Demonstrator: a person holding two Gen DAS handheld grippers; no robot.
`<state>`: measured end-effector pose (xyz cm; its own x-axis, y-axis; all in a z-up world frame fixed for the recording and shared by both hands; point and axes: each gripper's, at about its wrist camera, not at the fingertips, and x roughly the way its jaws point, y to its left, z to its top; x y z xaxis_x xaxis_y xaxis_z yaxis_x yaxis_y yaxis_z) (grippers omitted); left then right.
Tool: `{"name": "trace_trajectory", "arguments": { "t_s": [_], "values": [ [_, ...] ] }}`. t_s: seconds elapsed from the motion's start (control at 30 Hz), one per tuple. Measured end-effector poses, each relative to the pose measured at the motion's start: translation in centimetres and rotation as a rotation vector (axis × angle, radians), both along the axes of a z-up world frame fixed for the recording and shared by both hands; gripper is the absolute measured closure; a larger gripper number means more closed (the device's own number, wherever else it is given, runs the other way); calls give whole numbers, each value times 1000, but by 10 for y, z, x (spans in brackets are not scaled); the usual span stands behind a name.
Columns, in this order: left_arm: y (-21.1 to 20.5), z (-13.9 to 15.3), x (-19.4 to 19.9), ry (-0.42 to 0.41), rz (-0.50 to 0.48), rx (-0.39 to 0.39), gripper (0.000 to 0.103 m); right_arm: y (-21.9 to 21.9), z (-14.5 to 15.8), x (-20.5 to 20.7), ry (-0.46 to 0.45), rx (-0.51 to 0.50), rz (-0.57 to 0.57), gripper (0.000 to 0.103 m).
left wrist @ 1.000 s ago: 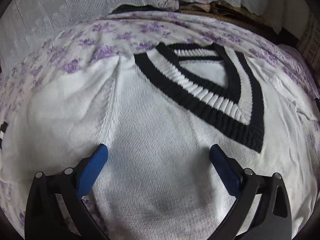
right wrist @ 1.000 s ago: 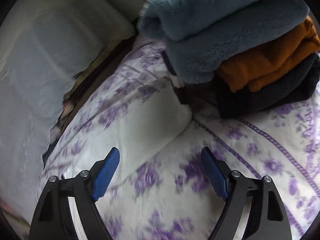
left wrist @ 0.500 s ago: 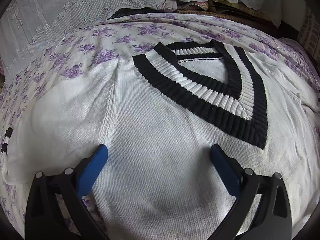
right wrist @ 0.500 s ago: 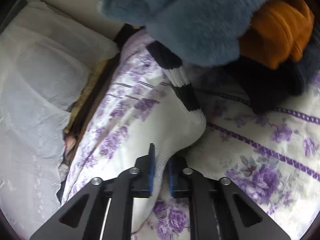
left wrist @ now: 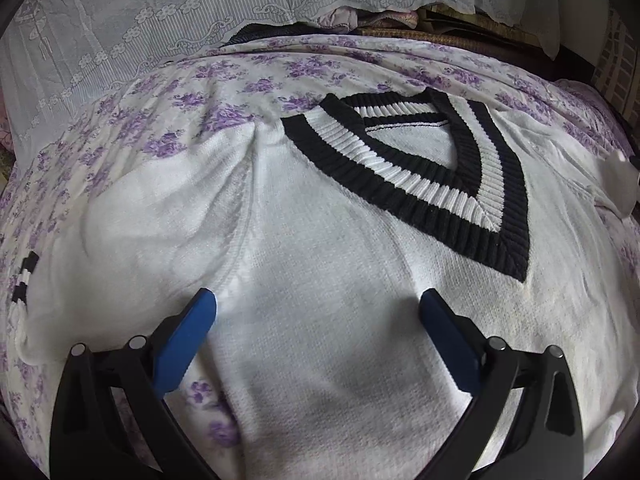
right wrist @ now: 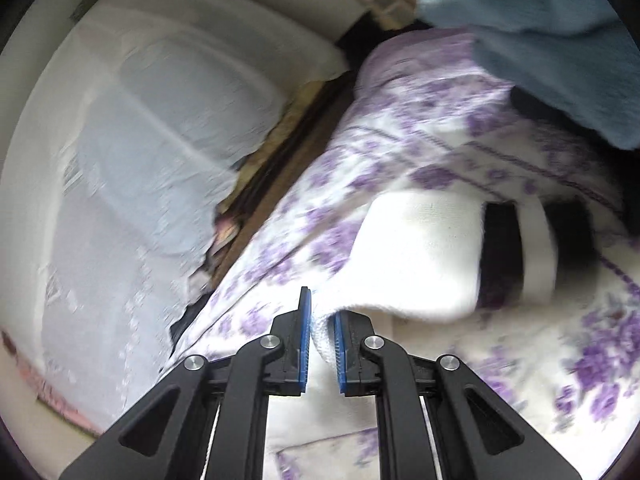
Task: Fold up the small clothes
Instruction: 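Carry the held sleeve with the right gripper across the sweater body toward the collar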
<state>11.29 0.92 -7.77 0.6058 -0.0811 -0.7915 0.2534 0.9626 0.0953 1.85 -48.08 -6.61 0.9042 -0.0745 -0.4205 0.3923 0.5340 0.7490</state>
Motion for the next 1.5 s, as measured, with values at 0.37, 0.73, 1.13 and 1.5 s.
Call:
{"name": "trace_trajectory", "arguments": {
  "t_s": [0.37, 0.73, 1.13, 1.5],
  "values": [
    [69, 16, -6, -2, 125, -24, 4, 61, 45, 33, -50, -96, 250, 92],
    [101, 25, -11, 3, 196, -103, 4, 134, 80, 63, -63, -189, 425, 92],
    [97, 21, -10, 16, 193, -104, 4, 242, 74, 92, -19, -308, 644, 92],
    [92, 11, -7, 44, 183, -90, 4, 266, 31, 82, 170, -255, 827, 49]
  ]
}}
